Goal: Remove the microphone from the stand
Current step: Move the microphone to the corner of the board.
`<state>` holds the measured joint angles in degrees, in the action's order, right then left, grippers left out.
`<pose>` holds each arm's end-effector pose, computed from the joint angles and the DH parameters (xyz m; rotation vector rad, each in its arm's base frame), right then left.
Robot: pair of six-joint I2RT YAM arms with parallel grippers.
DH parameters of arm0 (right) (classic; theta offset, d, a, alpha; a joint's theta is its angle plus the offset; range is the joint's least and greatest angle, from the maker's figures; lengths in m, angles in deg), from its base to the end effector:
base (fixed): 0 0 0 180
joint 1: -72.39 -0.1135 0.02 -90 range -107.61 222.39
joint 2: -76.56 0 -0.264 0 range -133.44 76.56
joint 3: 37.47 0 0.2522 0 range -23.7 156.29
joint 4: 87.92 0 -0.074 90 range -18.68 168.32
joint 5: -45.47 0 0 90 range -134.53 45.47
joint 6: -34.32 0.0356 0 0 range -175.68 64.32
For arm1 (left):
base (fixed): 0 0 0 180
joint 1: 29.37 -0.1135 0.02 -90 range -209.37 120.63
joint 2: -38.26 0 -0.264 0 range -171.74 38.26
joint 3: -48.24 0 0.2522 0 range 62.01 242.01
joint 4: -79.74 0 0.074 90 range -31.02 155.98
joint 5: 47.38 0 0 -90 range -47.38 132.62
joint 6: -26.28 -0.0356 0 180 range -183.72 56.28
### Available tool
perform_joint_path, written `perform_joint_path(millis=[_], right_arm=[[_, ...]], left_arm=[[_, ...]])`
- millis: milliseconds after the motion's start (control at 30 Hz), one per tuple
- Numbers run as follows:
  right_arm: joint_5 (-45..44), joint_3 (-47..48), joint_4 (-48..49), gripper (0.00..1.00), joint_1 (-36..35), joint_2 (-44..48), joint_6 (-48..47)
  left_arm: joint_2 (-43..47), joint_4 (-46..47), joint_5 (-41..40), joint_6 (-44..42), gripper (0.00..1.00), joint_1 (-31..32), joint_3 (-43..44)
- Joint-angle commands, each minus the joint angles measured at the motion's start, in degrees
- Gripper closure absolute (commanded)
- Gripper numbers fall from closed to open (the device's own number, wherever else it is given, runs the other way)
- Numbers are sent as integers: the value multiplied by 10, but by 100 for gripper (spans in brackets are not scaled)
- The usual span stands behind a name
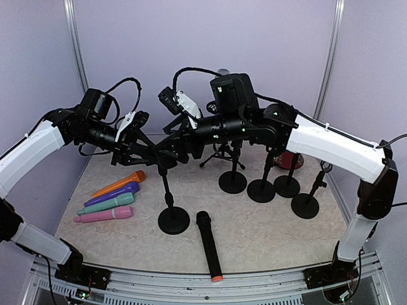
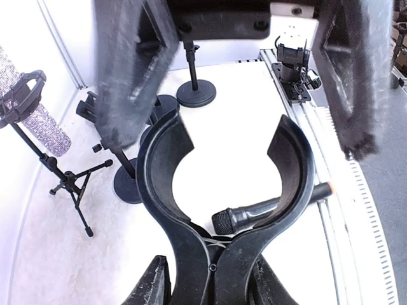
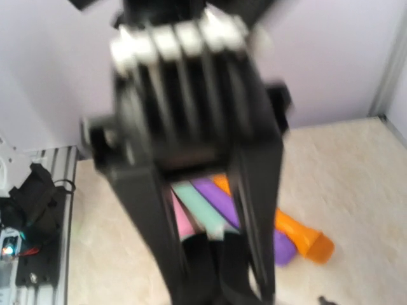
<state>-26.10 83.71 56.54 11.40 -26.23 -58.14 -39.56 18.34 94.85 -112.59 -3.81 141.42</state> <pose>0.1942 0.3734 0.4187 -1.2336 1.5479 0.9871 0.2350 -0.1436 0.3694 1.5973 1.4178 -0.8351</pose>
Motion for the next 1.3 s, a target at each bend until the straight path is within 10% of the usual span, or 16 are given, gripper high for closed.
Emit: perform_joint_path(millis=[0, 100, 267, 533, 900, 1133, 1267], right_arm=[[-70, -92, 65, 21, 0, 82, 40], [-149, -159, 76, 17, 1, 130, 79], [-219, -272, 46, 14, 1, 206, 171], [-203, -444, -3, 15, -18, 229, 341], [-144, -461, 27, 26, -72, 22, 417], [-171, -459, 15, 44, -74, -20, 416], [-175, -490, 40, 74, -79, 7, 407]], left_arm=[[12, 37, -7, 11, 66, 2, -5], [14, 57, -24, 39, 26, 2, -9], [23, 63, -34, 50, 3, 2, -14], [32, 61, -41, 67, 1, -9, -9], [78, 24, -31, 90, 1, -135, 5], [111, -18, -15, 50, 1, -230, -22], [123, -42, -12, 13, 1, -252, -59]])
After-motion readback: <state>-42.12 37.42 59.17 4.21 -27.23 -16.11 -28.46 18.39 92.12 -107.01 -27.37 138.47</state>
